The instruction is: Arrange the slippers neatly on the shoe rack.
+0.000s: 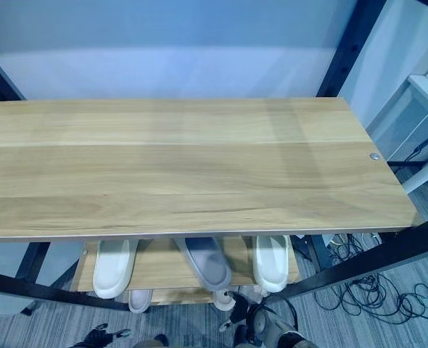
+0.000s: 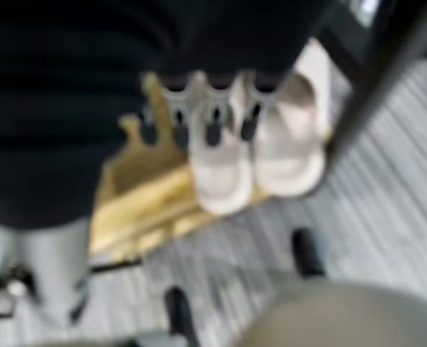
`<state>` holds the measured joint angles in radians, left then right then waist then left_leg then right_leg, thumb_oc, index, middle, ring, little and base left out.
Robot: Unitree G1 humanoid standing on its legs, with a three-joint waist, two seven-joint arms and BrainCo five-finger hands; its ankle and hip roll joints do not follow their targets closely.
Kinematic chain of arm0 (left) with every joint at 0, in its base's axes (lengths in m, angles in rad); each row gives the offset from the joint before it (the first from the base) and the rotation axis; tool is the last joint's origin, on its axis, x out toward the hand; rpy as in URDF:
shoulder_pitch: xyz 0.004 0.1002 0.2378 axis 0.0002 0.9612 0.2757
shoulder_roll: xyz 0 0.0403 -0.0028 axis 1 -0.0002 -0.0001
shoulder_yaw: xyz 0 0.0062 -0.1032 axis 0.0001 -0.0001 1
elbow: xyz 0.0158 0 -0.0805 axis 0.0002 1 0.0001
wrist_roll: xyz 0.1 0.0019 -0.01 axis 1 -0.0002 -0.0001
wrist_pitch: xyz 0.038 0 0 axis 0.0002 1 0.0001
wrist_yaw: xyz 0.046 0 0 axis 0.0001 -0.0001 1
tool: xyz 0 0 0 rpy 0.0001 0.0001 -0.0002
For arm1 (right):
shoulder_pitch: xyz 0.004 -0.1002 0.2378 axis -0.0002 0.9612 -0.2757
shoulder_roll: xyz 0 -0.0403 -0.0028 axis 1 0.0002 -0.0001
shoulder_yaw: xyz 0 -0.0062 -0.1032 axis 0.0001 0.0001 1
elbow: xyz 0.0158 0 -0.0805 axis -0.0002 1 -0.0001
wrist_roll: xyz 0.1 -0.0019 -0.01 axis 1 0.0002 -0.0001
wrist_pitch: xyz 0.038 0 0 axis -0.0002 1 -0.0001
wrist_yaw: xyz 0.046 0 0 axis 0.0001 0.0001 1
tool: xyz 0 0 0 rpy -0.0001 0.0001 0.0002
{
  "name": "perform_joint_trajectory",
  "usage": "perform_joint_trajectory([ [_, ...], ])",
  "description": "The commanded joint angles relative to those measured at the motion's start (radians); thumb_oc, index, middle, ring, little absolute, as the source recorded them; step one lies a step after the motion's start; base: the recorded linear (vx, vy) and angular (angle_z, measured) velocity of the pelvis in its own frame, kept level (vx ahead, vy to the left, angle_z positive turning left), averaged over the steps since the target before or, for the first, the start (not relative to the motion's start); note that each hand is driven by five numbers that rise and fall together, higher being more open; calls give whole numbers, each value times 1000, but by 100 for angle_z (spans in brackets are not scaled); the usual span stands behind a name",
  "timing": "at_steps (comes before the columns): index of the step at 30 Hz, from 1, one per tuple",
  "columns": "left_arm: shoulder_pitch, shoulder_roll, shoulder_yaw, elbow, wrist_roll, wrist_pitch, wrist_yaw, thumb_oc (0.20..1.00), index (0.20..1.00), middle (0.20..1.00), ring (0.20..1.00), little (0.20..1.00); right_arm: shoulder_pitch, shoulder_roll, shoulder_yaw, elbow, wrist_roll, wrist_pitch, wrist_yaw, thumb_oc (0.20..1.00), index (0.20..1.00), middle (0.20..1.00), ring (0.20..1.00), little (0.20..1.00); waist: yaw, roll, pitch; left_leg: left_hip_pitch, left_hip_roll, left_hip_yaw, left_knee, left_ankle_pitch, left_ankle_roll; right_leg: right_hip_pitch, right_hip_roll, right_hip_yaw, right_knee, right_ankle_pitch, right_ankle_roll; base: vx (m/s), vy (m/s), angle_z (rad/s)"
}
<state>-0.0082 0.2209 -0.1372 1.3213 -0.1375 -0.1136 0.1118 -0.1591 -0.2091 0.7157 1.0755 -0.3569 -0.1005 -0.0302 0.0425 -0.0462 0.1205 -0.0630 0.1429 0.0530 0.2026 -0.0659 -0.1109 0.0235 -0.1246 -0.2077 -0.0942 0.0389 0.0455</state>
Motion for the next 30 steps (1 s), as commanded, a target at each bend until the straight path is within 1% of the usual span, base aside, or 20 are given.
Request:
perform_joint_trajectory([
  [1,-59,-7,0,50,-62,-20,12,1000,1000,1000,1000,1000,-31,6,27,34,-2,-11,-13,1000,1000,1000,1000,1000,-5,-13,3,-47,-57,-88,-34,33,27,-48,-19,74,231,-114,39,-103,143,9],
  [4,-51,-28,-12,60,-62,-19,17,1000,1000,1000,1000,1000,-21,-11,14,37,-6,-5,-15,1000,1000,1000,1000,1000,-12,-15,-12,-8,-2,-119,-51,45,17,-64,-37,79,225,-98,49,-89,220,12],
  [5,-50,-28,-12,60,-63,-19,17,1000,1000,1000,1000,1000,-20,-12,14,36,-5,-5,-15,1000,1000,1000,1000,1000,-12,-13,-11,-6,-1,-119,-53,45,16,-62,-36,79,225,-99,48,-59,280,4],
  [6,-51,-30,-19,72,-49,-18,22,1000,1000,1000,1000,1000,-9,-19,-1,34,7,-2,-17,1000,1000,1000,1000,1000,-23,-12,-25,28,26,-141,-72,51,10,-74,-43,84,225,-95,55,-32,266,15],
  [7,-49,-32,-24,70,-46,-15,22,1000,1000,1000,1000,1000,10,-23,-14,34,14,0,-17,1000,1000,1000,1000,1000,-28,-5,-26,37,27,-151,-80,47,12,-72,-49,80,226,-90,60,-76,511,17],
  [8,-64,-41,-45,66,-20,-12,22,1000,1000,1000,1000,1000,22,-30,-42,43,22,10,-13,1000,1000,1000,1000,1000,-38,-5,-30,47,10,-151,-107,15,12,-73,-78,90,217,-57,78,-47,342,17],
  [9,-64,-41,-45,66,-20,-12,22,1000,1000,1000,1000,1000,22,-30,-42,43,22,10,-13,1000,1000,1000,1000,1000,-38,-5,-30,47,10,-151,-107,15,12,-72,-78,90,217,-57,78,-105,443,4],
  [10,-72,-40,-68,70,25,-8,22,1000,1000,1000,1000,1000,27,-25,-57,59,21,16,-16,1000,1000,1000,1000,1000,-41,-12,-32,50,-20,-141,-112,-28,23,-70,-114,101,185,-15,96,-63,204,1],
  [11,-73,-39,-68,70,25,-8,22,1000,1000,1000,1000,1000,27,-25,-57,60,21,16,-16,1000,1000,1000,1000,1000,-40,-12,-31,51,-21,-140,-111,-29,24,-70,-114,102,184,-14,96,-143,411,-9],
  [12,-85,-29,-82,71,53,-6,21,1000,1000,1000,1000,1000,24,-11,-83,74,46,24,-16,1000,1000,1000,1000,1000,-41,-17,-36,66,-46,-106,-133,-48,36,-80,-148,111,137,43,115,-201,392,-37],
  [13,-101,-16,-90,69,73,-8,18,1000,1000,1000,1000,1000,13,-4,-94,82,52,32,-17,1000,1000,1000,1000,1000,-38,-20,-32,69,-75,-75,-137,-59,50,-102,-189,111,105,139,137,-275,450,-49],
  [14,-111,-8,-96,66,79,-7,16,1000,1000,1000,1000,1000,4,-1,-99,81,55,34,-18,1000,1000,1000,1000,1000,-38,-15,-25,60,-81,-67,-129,-56,56,-116,-196,107,107,149,139,-195,244,-57],
  [15,-111,-8,-96,66,79,-7,16,1000,1000,1000,1000,1000,4,-1,-99,81,55,34,-18,1000,1000,1000,1000,1000,-37,-15,-25,59,-81,-66,-128,-57,56,-117,-196,108,108,149,139,-240,201,-47],
  [16,-116,9,-96,62,91,-4,8,1000,1000,1000,1000,1000,-1,-3,-105,78,61,37,-19,1000,1000,1000,1000,1000,-33,5,-13,41,-86,-47,-124,-49,70,-119,-185,80,129,103,119,-226,203,-46],
  [17,-111,11,-95,63,98,-3,2,1000,1000,1000,1000,1000,-1,-3,-112,82,64,34,-23,1000,1000,1000,1000,1000,-27,14,-15,35,-91,-36,-127,-44,78,-106,-178,54,150,74,111,-334,309,-45],
  [18,-104,14,-90,70,106,3,-5,1000,1000,1000,1000,1000,3,-1,-120,98,71,31,-26,1000,1000,1000,1000,1000,-16,27,-23,25,-101,-23,-138,-26,93,-74,-153,17,220,25,100,-206,207,-37],
  [20,-89,21,-84,76,117,6,-14,1000,1000,1000,1000,1000,17,-1,-122,107,74,28,-21,1000,1000,1000,1000,1000,4,25,-43,25,-115,-11,-153,-13,100,-18,-116,-6,231,-25,94,-120,114,-31],
  [22,-84,21,-75,77,105,8,-14,1000,1000,1000,1000,1000,22,2,-127,111,75,29,-23,1000,1000,1000,1000,1000,15,21,-46,31,-119,-2,-158,-5,102,-24,-114,-24,250,-15,92,-41,-8,-14],
  [23,-82,18,-64,83,102,11,-15,1000,1000,1000,1000,1000,23,5,-124,115,74,34,-23,1000,1000,1000,1000,1000,22,16,-58,38,-116,2,-169,-1,99,3,-101,-41,211,-49,88,-21,-51,-1],
  [30,-55,-15,-42,95,64,11,-24,1000,1000,1000,1000,1000,37,11,-103,123,57,37,-15,1000,1000,1000,1000,1000,1,-4,-90,82,-87,33,-218,23,83,42,-73,-17,121,-45,87,-12,-101,-20],
])
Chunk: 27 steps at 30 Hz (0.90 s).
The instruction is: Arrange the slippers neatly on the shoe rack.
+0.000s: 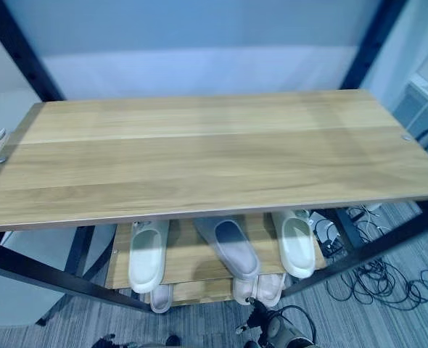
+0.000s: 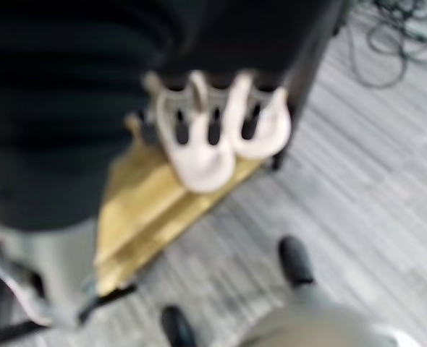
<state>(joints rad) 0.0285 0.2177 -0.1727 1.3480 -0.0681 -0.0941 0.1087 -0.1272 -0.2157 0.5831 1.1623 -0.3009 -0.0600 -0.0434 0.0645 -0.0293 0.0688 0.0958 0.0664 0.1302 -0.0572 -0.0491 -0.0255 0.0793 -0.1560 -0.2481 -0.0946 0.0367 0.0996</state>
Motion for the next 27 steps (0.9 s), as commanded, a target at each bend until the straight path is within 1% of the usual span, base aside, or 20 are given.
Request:
perform_joint_trajectory([
  [1,-89,-15,-5,70,-11,-7,-19,1000,1000,1000,1000,1000,8,17,25,36,6,-3,-5,1000,1000,1000,1000,1000,-23,-20,-39,-72,-7,-41,35,11,-5,-10,-40,26,113,-41,34,-30,-66,-14],
  [8,-75,-22,-7,68,-15,-7,-14,1000,1000,1000,1000,1000,37,14,4,33,27,1,-18,1000,1000,1000,1000,1000,-46,-22,-43,-45,13,-27,-14,40,-16,0,-23,40,87,-41,32,-35,-50,-8],
  [17,-65,-8,-3,68,-9,-5,6,1000,1000,1000,1000,1000,85,15,-57,49,93,9,-43,1000,1000,1000,1000,1000,-77,-24,-50,-18,29,-7,-18,35,-23,8,-13,70,74,-38,31,-2,-32,-8],
  [27,-62,-11,-11,62,-8,-9,8,1000,1000,1000,1000,1000,107,20,-108,63,157,9,-53,1000,1000,1000,1000,1000,-94,-18,-58,0,28,11,-25,29,-21,12,-15,88,63,-31,37,2,-1,-8],
])
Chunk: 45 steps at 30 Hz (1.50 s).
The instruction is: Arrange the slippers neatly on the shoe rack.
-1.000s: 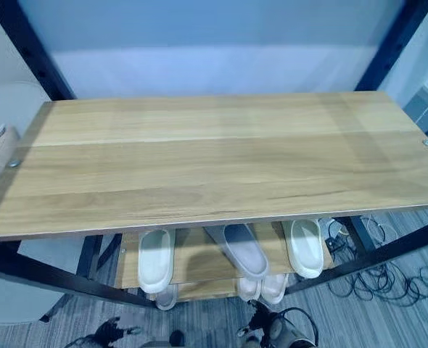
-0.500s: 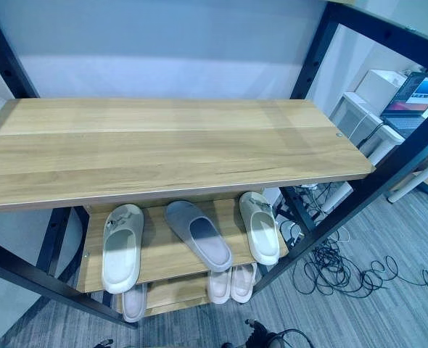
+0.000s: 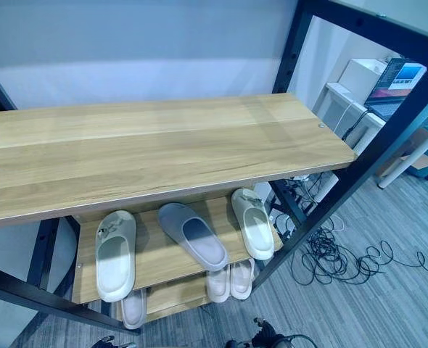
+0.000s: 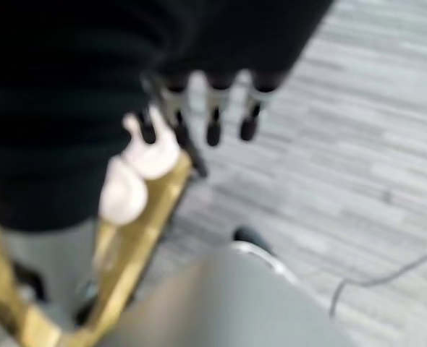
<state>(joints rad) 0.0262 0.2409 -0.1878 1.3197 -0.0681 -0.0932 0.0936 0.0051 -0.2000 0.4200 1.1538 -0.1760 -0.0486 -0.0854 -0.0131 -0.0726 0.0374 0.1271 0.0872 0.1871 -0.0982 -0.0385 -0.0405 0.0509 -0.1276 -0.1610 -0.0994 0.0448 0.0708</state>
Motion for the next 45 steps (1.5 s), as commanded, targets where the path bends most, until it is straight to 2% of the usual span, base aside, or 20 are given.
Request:
perform_joint_trajectory([
  [1,-59,-35,3,89,-7,-11,23,1000,1000,1000,1000,1000,-21,6,49,72,40,-4,-10,1000,1000,1000,1000,1000,-19,26,-27,-29,7,-43,15,18,-6,40,-45,1,68,-37,67,0,0,0],
  [6,-53,-35,4,91,-9,-13,21,1000,1000,1000,1000,1000,-13,4,36,65,63,-9,-8,1000,1000,1000,1000,1000,-26,29,-27,-26,0,-39,11,13,-4,38,-50,8,65,-32,70,0,0,0],
  [7,-57,-68,-30,91,-143,-66,-61,1000,1000,1000,1000,1000,42,-71,-275,226,459,-69,31,1000,1000,1000,1000,1000,-7,89,-36,-78,95,-74,11,86,-82,40,-16,-41,12,-44,77,0,0,0],
  [22,-56,-47,-28,78,-130,-71,-47,1000,1000,1000,1000,1000,33,-74,-223,192,377,-65,19,1000,1000,1000,1000,1000,9,86,-24,-56,85,-91,11,75,-79,81,-23,-58,12,-58,75,12,-14,4],
  [26,-67,-23,-21,52,-150,-80,-35,1000,1000,1000,1000,1000,23,-82,-195,165,346,-68,17,1000,1000,1000,1000,1000,20,86,5,-63,97,-113,11,98,-82,74,-12,-67,45,-69,55,-53,-83,11],
  [28,-83,-1,-6,12,-190,-93,-26,1000,1000,1000,1000,1000,2,-96,-162,131,320,-75,12,1000,1000,1000,1000,1000,38,85,47,-93,112,-151,11,137,-87,30,4,-81,117,-105,32,-164,-112,26],
  [30,-100,13,10,-4,-234,-103,-20,1000,1000,1000,1000,1000,-19,-109,-152,118,312,-76,3,1000,1000,1000,1000,1000,50,77,73,-125,110,-193,21,181,-98,8,6,-95,138,-111,23,-132,-56,23],
  [32,-111,14,16,-2,-250,-108,-17,1000,1000,1000,1000,1000,-33,-113,-148,112,310,-75,-1,1000,1000,1000,1000,1000,51,68,84,-150,104,-215,37,194,-101,-6,-1,-101,142,-106,22,-146,-12,23],
  [33,-111,13,27,7,-256,-108,-15,1000,1000,1000,1000,1000,-43,-119,-146,99,297,-77,-5,1000,1000,1000,1000,1000,35,50,78,-161,98,-181,55,163,-88,-29,-17,-119,143,-96,24,-168,5,24],
  [34,-97,7,28,14,-247,-109,-15,1000,1000,1000,1000,1000,-45,-122,-133,97,276,-73,4,1000,1000,1000,1000,1000,24,49,65,-137,100,-123,42,130,-76,-34,-20,-127,143,-96,26,-98,47,24],
  [35,-87,7,33,14,-243,-106,-20,1000,1000,1000,1000,1000,-41,-122,-136,98,272,-74,1,1000,1000,1000,1000,1000,16,52,56,-125,106,-93,24,136,-78,-39,-19,-124,139,-93,25,-8,49,20],
  [40,-60,2,19,61,-170,-89,-34,1000,1000,1000,1000,1000,-44,-117,-103,91,222,-70,10,1000,1000,1000,1000,1000,2,50,27,-105,82,-83,11,103,-76,-24,-28,-113,109,-66,41,29,62,1],
  [45,-37,21,30,101,-113,-66,-48,1000,1000,1000,1000,1000,-67,-101,-36,53,147,-68,19,1000,1000,1000,1000,1000,14,40,12,-69,61,-64,11,66,-60,4,-54,-87,102,-57,56,28,64,-12],
])
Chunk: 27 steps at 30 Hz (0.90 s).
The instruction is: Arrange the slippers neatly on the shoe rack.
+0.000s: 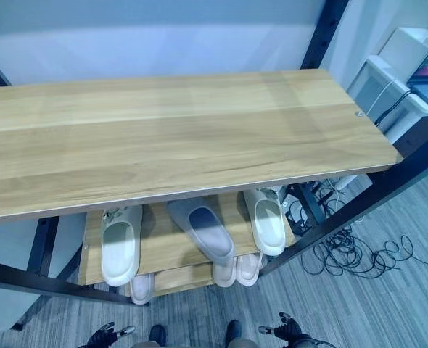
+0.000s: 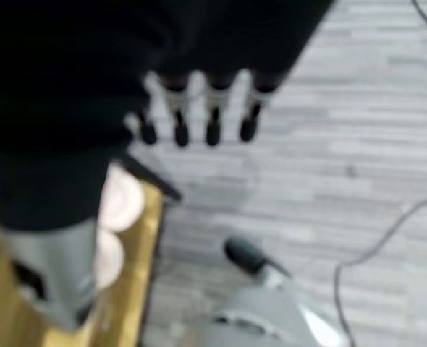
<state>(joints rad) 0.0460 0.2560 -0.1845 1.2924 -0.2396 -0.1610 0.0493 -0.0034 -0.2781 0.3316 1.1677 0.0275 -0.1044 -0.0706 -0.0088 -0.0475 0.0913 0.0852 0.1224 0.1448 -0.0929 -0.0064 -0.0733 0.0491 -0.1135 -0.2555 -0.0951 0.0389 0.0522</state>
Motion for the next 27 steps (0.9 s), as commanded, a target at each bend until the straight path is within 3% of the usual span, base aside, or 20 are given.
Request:
perform_joint_trajectory([
  [1,-53,10,30,138,70,7,-4,1000,1000,1000,1000,1000,-63,-16,61,26,-60,-13,10,1000,1000,1000,1000,1000,11,13,-46,-19,22,-16,6,28,-25,10,-73,13,98,-49,78,12,45,-20],
  [16,-65,3,1,93,89,-1,13,1000,1000,1000,1000,1000,-81,23,169,-154,-86,-29,35,1000,1000,1000,1000,1000,1,15,-67,0,6,12,6,10,-19,41,-93,18,45,-18,101,5,10,-7],
  [27,-64,15,-9,91,126,-4,33,1000,1000,1000,1000,1000,-69,-6,283,-400,-125,-45,78,1000,1000,1000,1000,1000,18,22,-17,-51,0,-12,6,27,-20,11,-104,-9,67,-16,110,-15,16,7],
])
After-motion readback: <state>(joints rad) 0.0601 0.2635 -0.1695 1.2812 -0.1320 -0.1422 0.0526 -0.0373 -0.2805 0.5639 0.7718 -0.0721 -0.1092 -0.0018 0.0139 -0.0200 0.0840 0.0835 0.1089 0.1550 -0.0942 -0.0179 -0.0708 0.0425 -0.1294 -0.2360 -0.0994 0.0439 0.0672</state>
